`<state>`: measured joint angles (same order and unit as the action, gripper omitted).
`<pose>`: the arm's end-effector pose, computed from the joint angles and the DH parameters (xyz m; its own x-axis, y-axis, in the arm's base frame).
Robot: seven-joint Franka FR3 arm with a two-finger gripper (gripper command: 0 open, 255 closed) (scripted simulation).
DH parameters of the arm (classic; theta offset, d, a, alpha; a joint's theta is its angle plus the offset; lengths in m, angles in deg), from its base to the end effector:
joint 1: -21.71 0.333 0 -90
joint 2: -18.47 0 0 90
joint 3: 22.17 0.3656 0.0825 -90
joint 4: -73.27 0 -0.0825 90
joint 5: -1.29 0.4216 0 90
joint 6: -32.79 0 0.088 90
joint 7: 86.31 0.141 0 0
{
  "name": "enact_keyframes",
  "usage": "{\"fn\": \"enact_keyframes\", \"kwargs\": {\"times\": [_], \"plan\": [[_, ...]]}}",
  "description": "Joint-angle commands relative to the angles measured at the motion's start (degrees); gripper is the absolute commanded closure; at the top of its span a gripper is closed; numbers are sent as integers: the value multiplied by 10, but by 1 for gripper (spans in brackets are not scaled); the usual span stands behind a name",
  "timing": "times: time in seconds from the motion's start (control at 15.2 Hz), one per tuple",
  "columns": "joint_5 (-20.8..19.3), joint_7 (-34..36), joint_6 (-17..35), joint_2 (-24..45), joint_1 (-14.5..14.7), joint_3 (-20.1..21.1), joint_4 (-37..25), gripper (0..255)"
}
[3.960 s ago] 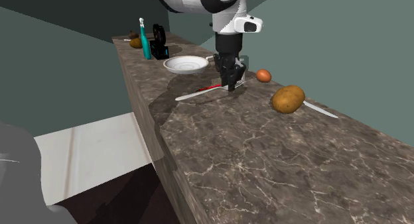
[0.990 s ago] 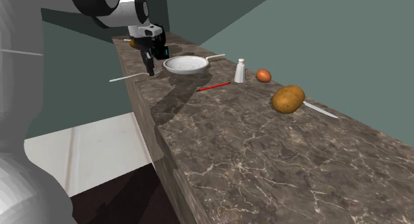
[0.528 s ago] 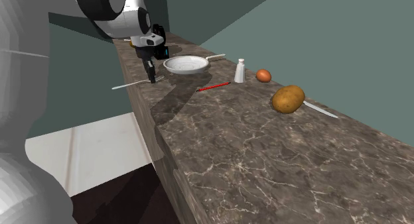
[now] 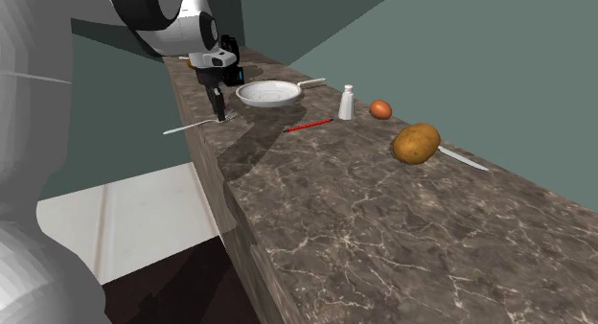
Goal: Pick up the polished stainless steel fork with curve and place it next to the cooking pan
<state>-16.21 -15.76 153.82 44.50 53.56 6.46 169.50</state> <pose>0.4071 0.5961 0.3602 0.9954 -0.0702 0.0655 -0.0691 -0.9974 -0.0188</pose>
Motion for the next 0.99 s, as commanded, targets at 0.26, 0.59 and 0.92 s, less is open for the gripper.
{"fn": "enact_keyframes", "kwargs": {"times": [0.26, 0.59, 0.92], "plan": [[0, 0, 0, 0, 0, 0, 0, 0], [20, -12, -58, -30, -4, 10, -31, 0], [20, -12, -58, -30, -4, 10, -31, 0]]}}
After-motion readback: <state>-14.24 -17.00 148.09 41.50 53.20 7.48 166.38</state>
